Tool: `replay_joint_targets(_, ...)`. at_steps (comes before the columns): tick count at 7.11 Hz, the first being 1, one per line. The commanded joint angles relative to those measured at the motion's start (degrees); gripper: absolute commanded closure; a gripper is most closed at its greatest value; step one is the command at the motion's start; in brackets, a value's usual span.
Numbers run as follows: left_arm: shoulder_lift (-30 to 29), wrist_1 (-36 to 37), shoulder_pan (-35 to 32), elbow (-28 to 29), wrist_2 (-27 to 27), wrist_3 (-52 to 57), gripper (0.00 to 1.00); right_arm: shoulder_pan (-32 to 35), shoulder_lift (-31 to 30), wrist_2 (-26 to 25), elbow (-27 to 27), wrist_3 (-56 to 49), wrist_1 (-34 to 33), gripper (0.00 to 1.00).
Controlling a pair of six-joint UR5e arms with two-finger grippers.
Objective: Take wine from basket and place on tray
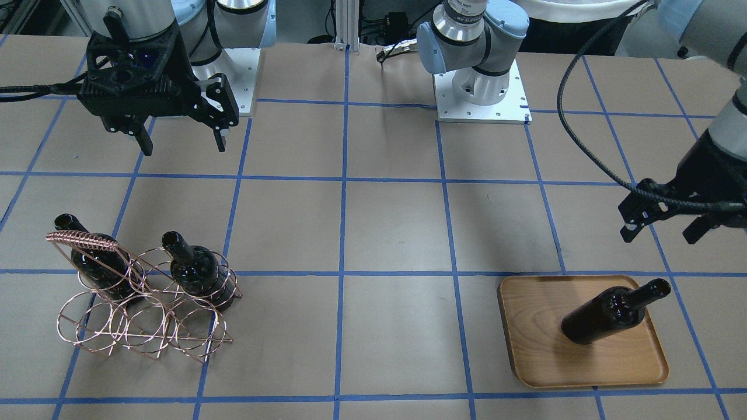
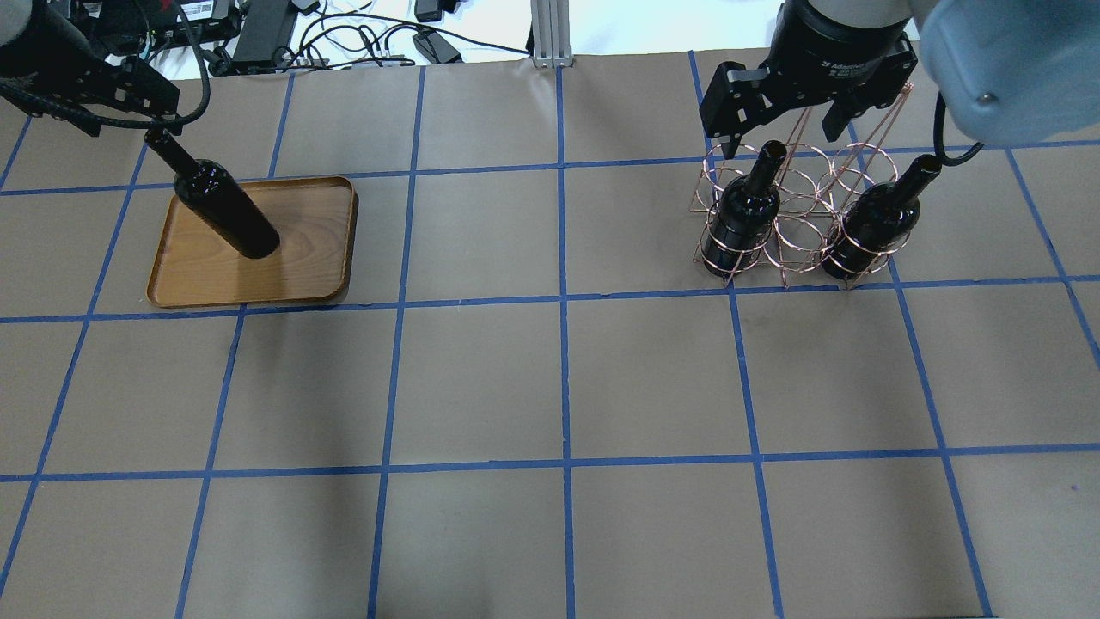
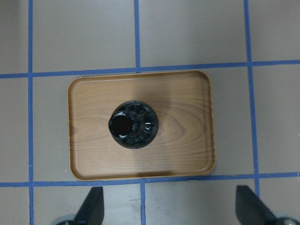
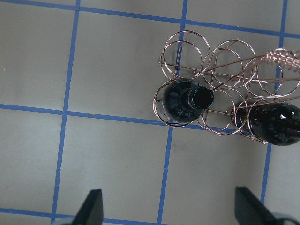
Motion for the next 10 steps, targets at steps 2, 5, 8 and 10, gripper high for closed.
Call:
replay_joint_targets(2, 7.06, -4.23, -10.04, 0.72, 0.23, -16.46, 0.0, 0.0, 0.03, 0.0, 0.0, -0.2, -0.11, 0.0)
replay_joint_targets(5, 7.43, -21.24, -15.01, 3.52, 2.34, -20.79, 0.0, 0.0, 0.03, 0.0, 0.0, 0.06, 0.15, 0.0)
replay_joint_targets(8, 7.25, -22.71, -15.18, 3.98, 2.42, -20.87, 0.0, 0.0, -0.06, 0.0, 0.0, -0.02, 0.24, 0.0)
replay_joint_targets(10, 7.42, -22.79, -15.27, 3.71, 2.42, -20.88, 0.0, -0.09, -0.06, -0.09, 0.0, -0.2, 0.07, 0.0)
